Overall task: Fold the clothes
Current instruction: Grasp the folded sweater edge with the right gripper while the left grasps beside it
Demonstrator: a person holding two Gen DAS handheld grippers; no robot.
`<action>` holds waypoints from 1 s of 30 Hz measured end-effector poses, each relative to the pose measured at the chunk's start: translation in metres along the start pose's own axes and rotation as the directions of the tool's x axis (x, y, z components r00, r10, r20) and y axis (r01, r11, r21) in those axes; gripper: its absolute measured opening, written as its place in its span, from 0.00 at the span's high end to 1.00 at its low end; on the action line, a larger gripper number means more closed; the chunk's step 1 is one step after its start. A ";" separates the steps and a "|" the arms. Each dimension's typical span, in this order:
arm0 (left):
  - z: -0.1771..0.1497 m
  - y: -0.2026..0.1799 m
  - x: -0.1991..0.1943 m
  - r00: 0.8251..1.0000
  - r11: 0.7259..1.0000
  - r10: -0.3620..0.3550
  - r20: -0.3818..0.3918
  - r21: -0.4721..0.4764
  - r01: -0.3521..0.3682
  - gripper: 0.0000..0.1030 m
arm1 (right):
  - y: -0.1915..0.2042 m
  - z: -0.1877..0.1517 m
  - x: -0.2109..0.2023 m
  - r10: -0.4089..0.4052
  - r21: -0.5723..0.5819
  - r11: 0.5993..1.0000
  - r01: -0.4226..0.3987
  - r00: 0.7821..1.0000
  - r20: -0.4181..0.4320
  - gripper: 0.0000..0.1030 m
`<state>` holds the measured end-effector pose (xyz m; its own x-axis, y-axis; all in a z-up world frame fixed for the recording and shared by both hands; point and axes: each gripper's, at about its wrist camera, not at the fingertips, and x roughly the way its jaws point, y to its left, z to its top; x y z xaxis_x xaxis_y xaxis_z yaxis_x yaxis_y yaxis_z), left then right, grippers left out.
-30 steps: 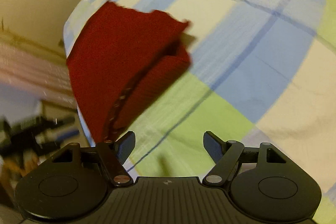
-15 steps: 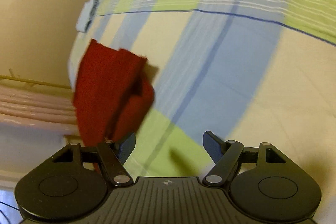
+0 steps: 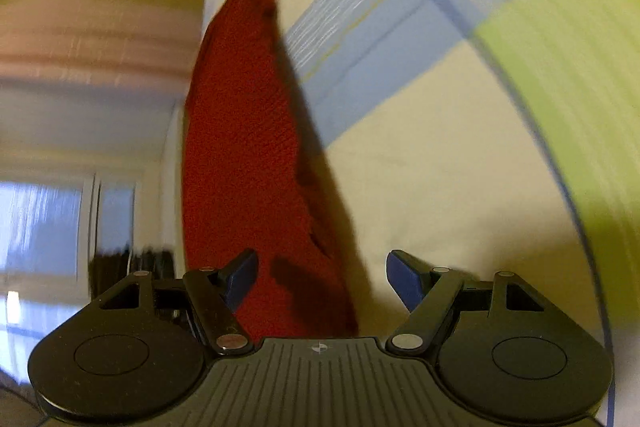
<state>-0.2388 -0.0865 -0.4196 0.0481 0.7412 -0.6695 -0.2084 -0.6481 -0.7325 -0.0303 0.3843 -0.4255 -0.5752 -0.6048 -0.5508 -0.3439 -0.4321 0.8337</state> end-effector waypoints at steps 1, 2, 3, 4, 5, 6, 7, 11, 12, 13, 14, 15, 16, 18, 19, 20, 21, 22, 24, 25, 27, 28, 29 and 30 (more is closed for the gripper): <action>-0.001 0.000 0.002 1.000 1.000 -0.011 -0.013 0.005 0.011 0.64 | 0.002 0.005 0.008 0.016 -0.026 1.000 -0.017 0.999 -0.049 0.27; -0.002 0.000 0.005 0.999 1.000 -0.021 -0.028 0.009 0.022 0.64 | 0.004 0.009 0.015 0.029 -0.050 0.998 -0.033 0.995 -0.094 0.28; -0.003 0.000 0.008 0.999 0.999 -0.032 -0.044 0.013 0.033 0.64 | 0.005 0.012 0.021 0.038 -0.074 0.996 -0.048 0.990 -0.133 0.30; -0.004 0.000 0.012 0.997 0.999 -0.043 -0.059 0.017 0.044 0.64 | 0.005 0.014 0.025 0.042 -0.085 0.995 -0.057 0.985 -0.165 0.37; -0.005 0.000 0.013 0.997 0.999 -0.047 -0.059 0.021 0.048 0.64 | 0.003 0.015 0.029 0.043 -0.081 0.995 -0.059 0.981 -0.187 0.48; -0.006 0.001 0.015 0.997 0.998 -0.054 -0.057 0.015 0.055 0.64 | 0.000 0.016 0.031 0.045 -0.074 0.995 -0.061 0.979 -0.198 0.50; -0.005 0.003 0.017 0.996 0.998 -0.064 -0.057 -0.003 0.064 0.64 | -0.003 0.016 0.032 0.050 -0.064 0.996 -0.064 0.980 -0.194 0.50; 0.000 0.007 0.021 0.993 0.995 -0.091 -0.070 -0.033 0.089 0.92 | -0.004 0.011 0.033 0.053 -0.067 0.996 -0.066 0.981 -0.184 0.83; 0.002 0.006 0.020 0.993 0.995 -0.096 -0.070 -0.028 0.095 0.93 | -0.003 0.009 0.034 0.050 -0.073 0.995 -0.064 0.982 -0.184 0.83; 0.004 0.005 0.016 0.992 0.994 -0.104 -0.068 -0.018 0.103 0.93 | -0.002 0.007 0.035 0.048 -0.079 0.995 -0.063 0.982 -0.183 0.84; 0.006 0.004 0.011 0.991 0.994 -0.113 -0.067 -0.006 0.113 0.93 | -0.001 0.006 0.034 0.052 -0.083 0.994 -0.068 0.983 -0.176 0.84; 0.008 0.003 0.007 0.990 0.992 -0.122 -0.066 0.007 0.122 0.93 | 0.001 0.004 0.031 0.064 -0.086 0.993 -0.079 0.985 -0.162 0.85; 0.009 0.002 0.002 0.990 0.992 -0.126 -0.069 0.016 0.127 0.93 | 0.002 0.002 0.027 0.075 -0.085 0.992 -0.088 0.986 -0.147 0.85; 0.011 0.000 -0.007 0.988 0.991 -0.131 -0.080 0.032 0.134 0.94 | 0.005 -0.009 0.020 0.087 -0.078 0.992 -0.098 0.988 -0.129 0.86; 0.011 -0.001 -0.012 0.987 0.990 -0.133 -0.085 0.040 0.137 0.93 | 0.006 -0.015 0.017 0.092 -0.075 0.992 -0.102 0.988 -0.123 0.86; 0.011 0.001 -0.015 0.987 0.990 -0.129 -0.091 0.043 0.134 0.94 | 0.006 -0.022 0.017 0.095 -0.072 0.992 -0.104 0.988 -0.122 0.86; 0.009 0.002 -0.018 0.988 0.991 -0.124 -0.097 0.044 0.128 0.94 | 0.005 -0.028 0.019 0.097 -0.066 0.992 -0.106 0.987 -0.127 0.86; 0.008 0.006 -0.020 0.989 0.993 -0.108 -0.105 0.045 0.113 0.93 | 0.003 -0.035 0.020 0.097 -0.048 0.993 -0.104 0.986 -0.133 0.86; 0.003 0.021 -0.016 0.989 0.997 -0.072 -0.130 0.002 0.072 0.93 | -0.008 -0.048 0.023 0.089 0.004 0.996 -0.089 0.986 -0.141 0.86; 0.002 0.028 -0.013 0.988 0.997 -0.070 -0.141 -0.034 0.066 0.93 | -0.014 -0.053 0.025 0.083 0.039 0.996 -0.078 0.987 -0.138 0.86; 0.006 0.030 -0.012 0.987 0.996 -0.077 -0.141 -0.057 0.069 0.93 | -0.020 -0.055 0.027 0.097 0.101 0.991 -0.086 0.990 -0.106 0.85; 0.008 0.026 -0.013 0.986 0.996 -0.081 -0.145 -0.042 0.076 0.93 | -0.017 -0.054 0.025 0.099 0.103 0.991 -0.090 0.991 -0.093 0.85; 0.011 0.021 -0.015 0.985 0.996 -0.085 -0.150 -0.020 0.083 0.93 | -0.012 -0.054 0.023 0.096 0.097 0.991 -0.088 0.992 -0.085 0.85; 0.012 0.015 -0.017 0.983 0.995 -0.101 -0.153 -0.015 0.099 0.93 | -0.007 -0.053 0.020 0.094 0.090 0.992 -0.086 0.993 -0.078 0.85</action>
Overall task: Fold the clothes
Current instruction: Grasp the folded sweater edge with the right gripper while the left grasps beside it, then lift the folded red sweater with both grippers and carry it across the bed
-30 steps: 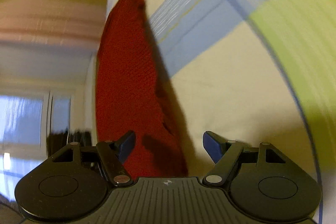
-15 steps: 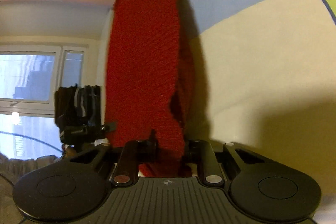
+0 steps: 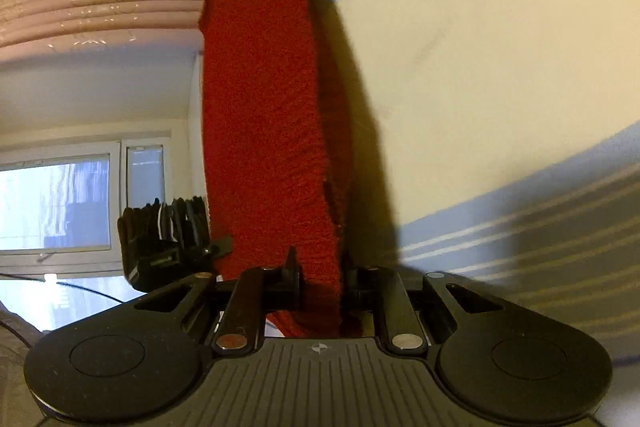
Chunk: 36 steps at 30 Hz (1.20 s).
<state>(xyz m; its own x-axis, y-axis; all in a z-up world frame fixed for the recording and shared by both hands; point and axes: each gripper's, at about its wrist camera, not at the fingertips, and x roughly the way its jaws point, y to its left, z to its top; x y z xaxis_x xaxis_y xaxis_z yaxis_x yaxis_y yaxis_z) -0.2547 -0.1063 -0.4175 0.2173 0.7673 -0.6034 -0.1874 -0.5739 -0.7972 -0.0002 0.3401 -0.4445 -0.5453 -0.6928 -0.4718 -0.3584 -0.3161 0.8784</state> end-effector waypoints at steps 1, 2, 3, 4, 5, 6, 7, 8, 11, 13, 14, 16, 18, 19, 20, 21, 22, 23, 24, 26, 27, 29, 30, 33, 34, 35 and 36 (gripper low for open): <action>0.001 -0.003 -0.004 1.000 1.000 -0.020 -0.001 -0.006 0.020 0.93 | 0.006 0.000 -0.002 -0.002 -0.011 1.000 0.002 1.000 0.007 0.85; 0.002 -0.008 -0.010 0.999 0.999 -0.042 0.003 -0.013 0.042 0.93 | 0.016 0.001 -0.006 -0.004 -0.032 0.999 0.005 1.000 0.015 0.85; 0.007 -0.014 -0.014 0.998 0.998 -0.058 0.009 -0.014 0.058 0.93 | 0.026 0.003 -0.011 -0.007 -0.059 0.998 0.009 1.000 0.024 0.85; 0.011 -0.020 -0.018 0.997 0.997 -0.075 0.016 -0.016 0.075 0.93 | 0.036 0.006 -0.016 -0.010 -0.085 0.996 0.013 0.999 0.032 0.85; 0.015 -0.025 -0.023 0.995 0.996 -0.092 0.024 -0.019 0.093 0.93 | 0.049 0.009 -0.019 -0.012 -0.114 0.993 0.016 0.999 0.040 0.85; 0.021 -0.030 -0.026 0.993 0.993 -0.110 0.032 -0.028 0.111 0.93 | 0.063 0.013 -0.019 -0.011 -0.146 0.989 0.018 0.999 0.046 0.85; 0.027 -0.035 -0.030 0.991 0.991 -0.127 0.040 -0.040 0.129 0.93 | 0.077 0.017 -0.020 -0.011 -0.178 0.984 0.020 0.999 0.052 0.85; 0.036 -0.041 -0.033 0.988 0.988 -0.146 0.050 -0.050 0.149 0.93 | 0.090 0.021 -0.021 -0.008 -0.206 0.978 0.020 0.998 0.059 0.85; 0.069 -0.051 -0.034 0.977 0.975 -0.196 0.079 -0.095 0.203 0.93 | 0.118 0.045 -0.025 0.007 -0.254 0.967 0.014 0.996 0.084 0.85; 0.094 -0.053 -0.031 0.970 0.961 -0.223 0.098 -0.145 0.236 0.93 | 0.125 0.071 -0.019 0.005 -0.230 0.973 0.021 0.994 0.110 0.85; 0.108 -0.053 -0.028 0.967 0.952 -0.231 0.111 -0.179 0.248 0.93 | 0.127 0.085 -0.015 0.001 -0.213 0.977 0.025 0.992 0.124 0.85; 0.133 -0.048 -0.017 0.963 0.936 -0.230 0.137 -0.238 0.258 0.92 | 0.132 0.113 -0.006 -0.006 -0.177 0.984 0.034 0.988 0.152 0.85; 0.160 -0.039 -0.002 0.964 0.921 -0.210 0.162 -0.299 0.251 0.91 | 0.124 0.141 0.002 -0.025 -0.101 0.994 0.044 0.983 0.183 0.85; 0.172 -0.034 0.006 0.966 0.916 -0.195 0.167 -0.322 0.241 0.91 | 0.114 0.155 0.008 -0.041 -0.033 0.998 0.048 0.979 0.198 0.85; 0.184 -0.029 0.014 0.968 0.910 -0.180 0.172 -0.344 0.231 0.91 | 0.105 0.168 0.019 -0.060 0.042 0.998 0.052 0.976 0.211 0.85; 0.193 -0.026 0.019 0.970 0.906 -0.171 0.171 -0.361 0.223 0.90 | 0.093 0.180 0.027 -0.078 0.114 0.992 0.054 0.972 0.222 0.80; 0.203 -0.023 0.024 0.972 0.901 -0.163 0.169 -0.375 0.216 0.89 | 0.079 0.189 0.031 -0.090 0.182 0.982 0.048 0.968 0.233 0.74; 0.212 -0.019 0.028 0.975 0.894 -0.158 0.158 -0.397 0.209 0.88 | 0.067 0.197 0.034 -0.091 0.241 0.970 0.030 0.965 0.245 0.73; 0.218 -0.016 0.029 0.975 0.885 -0.163 0.153 -0.413 0.213 0.88 | 0.059 0.200 0.036 -0.073 0.280 0.960 -0.004 0.962 0.264 0.70; 0.225 -0.011 0.027 0.968 0.867 -0.182 0.175 -0.436 0.241 0.84 | 0.049 0.202 0.038 -0.019 0.324 0.942 -0.089 0.949 0.314 0.56; 0.227 -0.009 0.025 0.964 0.858 -0.191 0.187 -0.446 0.256 0.78 | 0.046 0.201 0.038 0.009 0.341 0.931 -0.131 0.941 0.338 0.45; 0.228 0.001 0.019 0.938 0.800 -0.238 0.251 -0.497 0.336 0.62 | 0.042 0.200 0.032 0.055 0.350 0.916 -0.199 0.923 0.381 0.28; 0.227 0.005 0.016 0.922 0.765 -0.261 0.286 -0.521 0.378 0.57 | 0.042 0.200 0.029 0.076 0.344 0.911 -0.228 0.913 0.402 0.23; 0.230 0.004 0.000 0.901 0.796 -0.241 0.361 -0.458 0.396 0.57 | 0.051 0.201 0.016 0.137 0.270 0.918 -0.289 0.874 0.467 0.16; 0.232 0.000 -0.003 0.903 0.826 -0.228 0.363 -0.419 0.377 0.58 | 0.057 0.202 0.009 0.142 0.221 0.934 -0.281 0.858 0.493 0.16; 0.233 -0.006 -0.006 0.916 0.873 -0.210 0.340 -0.357 0.333 0.58 | 0.065 0.203 0.003 0.132 0.167 0.954 -0.249 0.850 0.510 0.16; 0.235 -0.013 -0.008 0.931 0.916 -0.189 0.313 -0.285 0.282 0.58 | 0.075 0.202 -0.001 0.114 0.105 0.975 -0.195 0.848 0.518 0.16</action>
<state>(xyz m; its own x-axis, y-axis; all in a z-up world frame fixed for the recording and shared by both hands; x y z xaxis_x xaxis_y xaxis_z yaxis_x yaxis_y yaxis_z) -0.4791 -0.0375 -0.3976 -0.0618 0.9121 -0.4052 0.1628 -0.3913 -0.9058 -0.1801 0.4481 -0.3936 -0.8957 -0.2875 -0.3393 -0.3227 -0.1050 0.9407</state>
